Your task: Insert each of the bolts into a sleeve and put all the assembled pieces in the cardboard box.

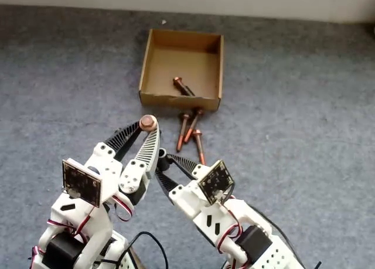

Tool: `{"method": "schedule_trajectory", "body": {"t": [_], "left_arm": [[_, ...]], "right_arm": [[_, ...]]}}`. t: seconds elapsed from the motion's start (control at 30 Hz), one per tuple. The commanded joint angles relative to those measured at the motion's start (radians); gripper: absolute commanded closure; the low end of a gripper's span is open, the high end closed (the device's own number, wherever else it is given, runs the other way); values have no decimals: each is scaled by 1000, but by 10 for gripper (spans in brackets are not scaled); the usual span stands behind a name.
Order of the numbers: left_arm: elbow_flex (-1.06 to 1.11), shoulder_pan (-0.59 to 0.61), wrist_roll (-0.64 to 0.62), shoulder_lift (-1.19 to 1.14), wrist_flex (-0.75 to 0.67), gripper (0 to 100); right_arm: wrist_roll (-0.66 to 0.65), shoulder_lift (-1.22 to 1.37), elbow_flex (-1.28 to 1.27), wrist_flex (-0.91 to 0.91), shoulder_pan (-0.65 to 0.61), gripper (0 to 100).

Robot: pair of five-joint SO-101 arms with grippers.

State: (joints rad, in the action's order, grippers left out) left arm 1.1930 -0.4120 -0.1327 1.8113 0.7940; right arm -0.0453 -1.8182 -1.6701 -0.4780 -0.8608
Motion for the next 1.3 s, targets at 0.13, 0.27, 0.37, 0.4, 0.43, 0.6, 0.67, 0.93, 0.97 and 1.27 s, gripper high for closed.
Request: {"method": "schedule_trajectory", "body": {"t": [0.13,0.27,0.37,0.4,0.43,0.6,0.67,0.93,0.97,1.27], "left_arm": [[-59,-94,-11,5,28,994],[-50,-140,0,5,34,994],[-50,-142,43,5,49,994],[-50,-137,43,5,52,994],[-50,-136,43,5,55,994],[-50,-110,43,5,54,994],[-50,-82,41,5,54,994],[-50,-77,40,5,81,994],[-50,-77,40,5,91,994],[24,-79,44,5,91,994]], "right_arm": [[-9,-18,-99,31,19,995],[-11,-18,-99,31,19,995],[-11,-18,-96,33,19,995],[-11,-18,-96,45,19,995],[-11,-18,-96,54,21,995],[-11,-18,-90,59,21,995],[-11,-19,-90,59,21,995],[-11,-19,-90,61,53,995],[-11,-19,-90,61,64,995],[-11,-19,-96,114,73,995]]}}
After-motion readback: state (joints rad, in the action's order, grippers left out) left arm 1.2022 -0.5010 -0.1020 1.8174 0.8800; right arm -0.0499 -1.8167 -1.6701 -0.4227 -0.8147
